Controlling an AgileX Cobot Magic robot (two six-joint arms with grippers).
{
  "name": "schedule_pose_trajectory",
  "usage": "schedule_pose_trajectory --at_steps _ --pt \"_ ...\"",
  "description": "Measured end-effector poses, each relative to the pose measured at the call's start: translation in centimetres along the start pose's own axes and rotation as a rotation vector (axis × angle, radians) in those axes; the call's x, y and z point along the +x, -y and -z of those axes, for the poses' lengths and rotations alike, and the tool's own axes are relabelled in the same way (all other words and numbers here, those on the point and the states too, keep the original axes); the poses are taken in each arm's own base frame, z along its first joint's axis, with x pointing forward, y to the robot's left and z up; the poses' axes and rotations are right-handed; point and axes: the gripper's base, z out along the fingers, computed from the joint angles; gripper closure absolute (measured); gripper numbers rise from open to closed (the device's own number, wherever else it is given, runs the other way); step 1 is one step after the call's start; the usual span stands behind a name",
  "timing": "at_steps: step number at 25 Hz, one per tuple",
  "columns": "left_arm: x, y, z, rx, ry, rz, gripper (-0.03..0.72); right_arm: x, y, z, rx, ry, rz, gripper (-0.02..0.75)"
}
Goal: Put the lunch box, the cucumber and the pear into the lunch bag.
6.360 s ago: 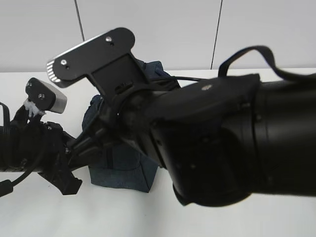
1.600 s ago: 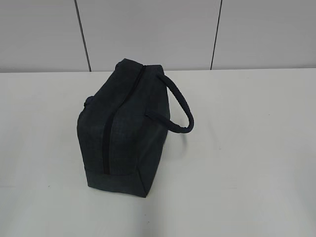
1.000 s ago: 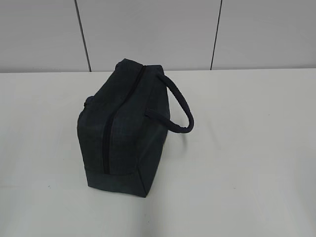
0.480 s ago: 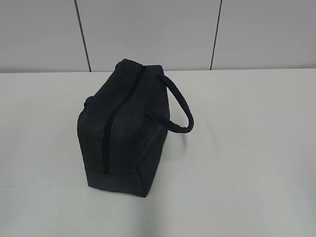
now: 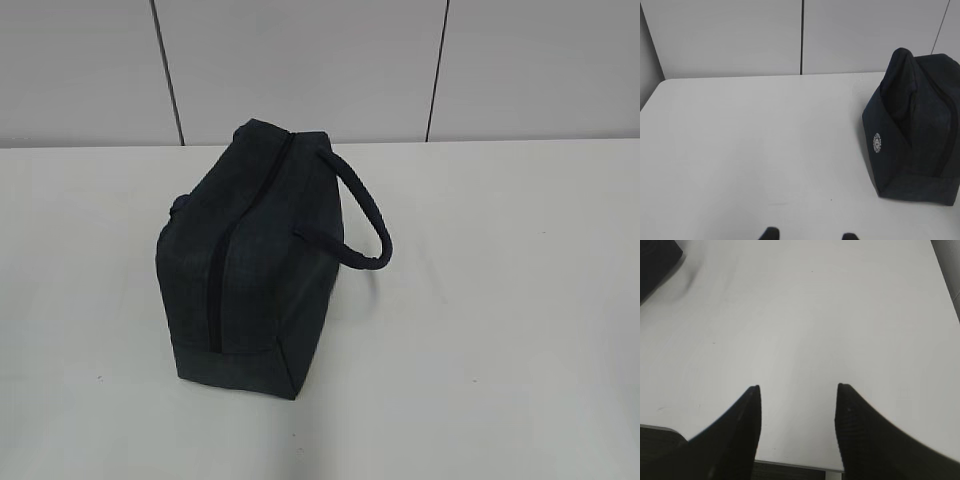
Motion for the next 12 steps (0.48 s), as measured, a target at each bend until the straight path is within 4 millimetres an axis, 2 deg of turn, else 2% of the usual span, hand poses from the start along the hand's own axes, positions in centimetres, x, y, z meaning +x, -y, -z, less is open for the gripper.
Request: schedule_pose_trajectory --at_steps 12 --pt "0.0 0.0 0.0 0.0 0.0 0.0 0.445 0.0 0.0 0.0 0.0 0.0 0.0 0.353"
